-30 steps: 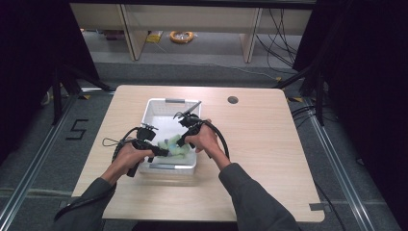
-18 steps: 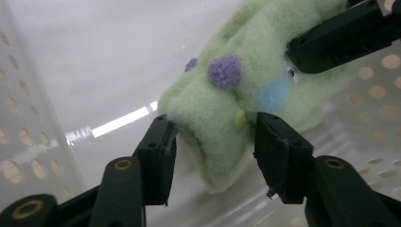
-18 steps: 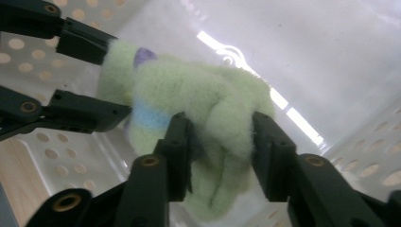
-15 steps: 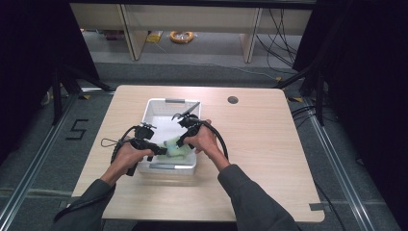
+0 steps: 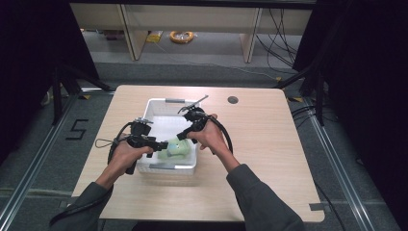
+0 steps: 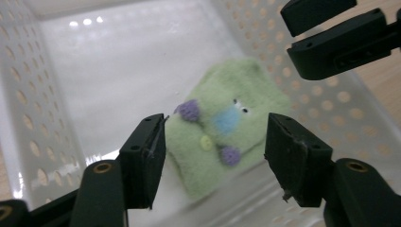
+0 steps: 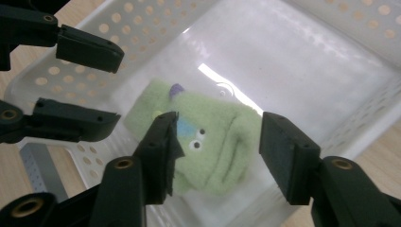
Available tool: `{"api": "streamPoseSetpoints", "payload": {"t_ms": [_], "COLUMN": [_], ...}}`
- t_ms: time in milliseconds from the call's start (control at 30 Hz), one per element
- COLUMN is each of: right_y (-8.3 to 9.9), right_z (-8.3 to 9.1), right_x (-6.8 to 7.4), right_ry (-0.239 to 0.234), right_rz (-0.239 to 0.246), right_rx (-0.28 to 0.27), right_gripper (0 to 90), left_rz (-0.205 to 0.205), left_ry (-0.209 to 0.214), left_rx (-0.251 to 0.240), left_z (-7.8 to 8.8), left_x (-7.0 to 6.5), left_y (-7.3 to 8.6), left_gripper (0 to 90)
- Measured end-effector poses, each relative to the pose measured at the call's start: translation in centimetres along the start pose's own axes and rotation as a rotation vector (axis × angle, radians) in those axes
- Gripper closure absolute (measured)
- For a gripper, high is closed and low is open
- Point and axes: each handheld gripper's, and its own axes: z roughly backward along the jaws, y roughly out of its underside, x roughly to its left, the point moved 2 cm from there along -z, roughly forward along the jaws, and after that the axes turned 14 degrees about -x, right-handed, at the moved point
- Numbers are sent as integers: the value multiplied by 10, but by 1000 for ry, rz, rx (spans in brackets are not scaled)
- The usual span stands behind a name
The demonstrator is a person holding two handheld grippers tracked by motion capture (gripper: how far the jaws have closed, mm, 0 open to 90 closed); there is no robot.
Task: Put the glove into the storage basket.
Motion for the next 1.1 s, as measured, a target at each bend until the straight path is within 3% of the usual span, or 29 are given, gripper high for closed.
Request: {"api": "streamPoseSetpoints", "payload": {"t_ms": [100, 233, 300, 467, 600, 933, 1000, 1033, 1067, 1100], "right_y": [1, 6, 8, 18, 25, 46, 52, 55, 57, 60], "right_z": [12, 37, 48, 75, 86, 113, 119, 123, 127, 131], "right_x": [-1, 2, 1, 1, -4, -18, -21, -20, -23, -24], "right_ry": [1, 6, -18, -13, -31, 13, 3, 8, 12, 10], "right_rz": [37, 2, 27, 6, 26, 19, 35, 8, 29, 26], "right_rx": [-26, -51, -81, -112, -154, -224, -235, -236, -236, -236], "right_gripper": [453, 416, 417, 392, 376, 345, 345, 345, 345, 344], "left_rz": [-8, -24, -17, -30, -38, -40, -45, -44, -37, -58], "left_ry": [31, 47, 57, 84, 96, 131, 142, 148, 154, 157], "left_rx": [-22, -46, -60, -70, -78, -125, -129, -135, -137, -127], "left_z": [8, 19, 23, 29, 33, 42, 44, 45, 46, 47], "left_x": [-10, -20, -24, -34, -40, -60, -64, -66, -68, -68], "left_y": [2, 4, 5, 7, 10, 24, 27, 29, 30, 32], "left_gripper": [357, 330, 324, 299, 273, 204, 183, 179, 176, 172]}}
